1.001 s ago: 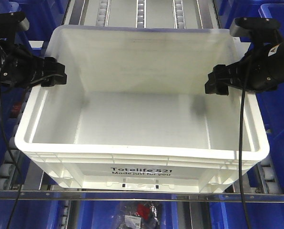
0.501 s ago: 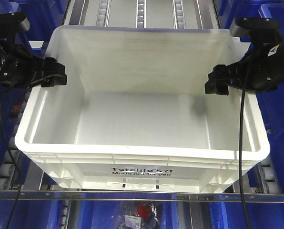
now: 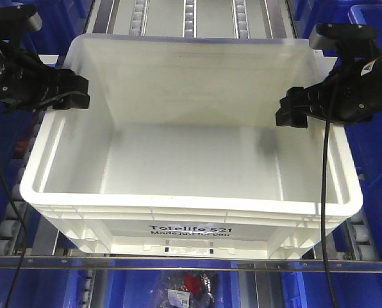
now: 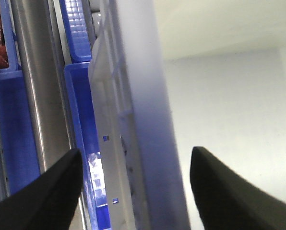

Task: Move bin from left to right shelf
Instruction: 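Close both grippers on the tote's side rims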

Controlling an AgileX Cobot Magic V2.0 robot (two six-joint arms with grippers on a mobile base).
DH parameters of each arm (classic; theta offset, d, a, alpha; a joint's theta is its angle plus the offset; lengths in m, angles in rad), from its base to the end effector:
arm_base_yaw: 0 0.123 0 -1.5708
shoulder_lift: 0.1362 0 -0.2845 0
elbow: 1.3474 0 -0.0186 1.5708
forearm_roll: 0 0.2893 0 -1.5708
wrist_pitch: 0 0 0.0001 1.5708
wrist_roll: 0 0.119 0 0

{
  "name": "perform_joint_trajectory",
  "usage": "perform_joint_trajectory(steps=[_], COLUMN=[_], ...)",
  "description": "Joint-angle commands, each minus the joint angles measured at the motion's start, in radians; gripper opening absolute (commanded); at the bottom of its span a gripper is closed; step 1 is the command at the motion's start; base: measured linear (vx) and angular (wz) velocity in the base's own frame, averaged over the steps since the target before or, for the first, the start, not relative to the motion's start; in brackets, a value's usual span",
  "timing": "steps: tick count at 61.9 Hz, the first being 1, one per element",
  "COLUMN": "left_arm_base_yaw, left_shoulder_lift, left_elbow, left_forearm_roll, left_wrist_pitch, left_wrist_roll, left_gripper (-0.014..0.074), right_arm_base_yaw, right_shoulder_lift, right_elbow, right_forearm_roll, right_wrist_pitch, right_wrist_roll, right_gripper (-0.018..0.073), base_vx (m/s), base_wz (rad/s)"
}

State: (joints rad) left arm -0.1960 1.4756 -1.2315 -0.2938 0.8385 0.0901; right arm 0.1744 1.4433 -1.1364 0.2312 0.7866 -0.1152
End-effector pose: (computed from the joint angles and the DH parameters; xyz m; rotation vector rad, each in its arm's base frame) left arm 0.3536 -0.0964 0.2843 0.1962 2.5501 -0.3950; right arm 0.3442 0.0803 0.2642 -0.2226 2.5610 0.2939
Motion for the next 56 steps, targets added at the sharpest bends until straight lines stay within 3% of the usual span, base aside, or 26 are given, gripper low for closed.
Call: perform_joint_trajectory(steps=[1,39,56], left_arm_base_yaw=[-0.008,-0.008,-0.008], left_shoulder_lift=[-0.033,-0.033,-0.033], left_elbow=[-0.035,-0.035,-0.035], left_forearm_roll=[-0.030,-0.031,-0.068], left_wrist_pitch=[-0.028,-0.032,-0.050], left_wrist_roll=[-0.004,0.003,0.026], left_gripper=[0.0447,0.0447,0.0447], right_arm_base_yaw=[-0.002,-0.002,-0.002], right_shoulder_lift=[-0.028,-0.028,-0.028], right_elbow=[-0.032,-0.032,-0.032], right_forearm_roll=[0.011,0.015,0.015], right_wrist_pitch=[-0.045,-0.044,-0.045], right_wrist_roll=[-0.008,-0.007,-0.007], right_gripper=[0.0593,0.0593,0.0593], base_vx=[0.00,0.00,0.00], base_wz=[0.00,0.00,0.00])
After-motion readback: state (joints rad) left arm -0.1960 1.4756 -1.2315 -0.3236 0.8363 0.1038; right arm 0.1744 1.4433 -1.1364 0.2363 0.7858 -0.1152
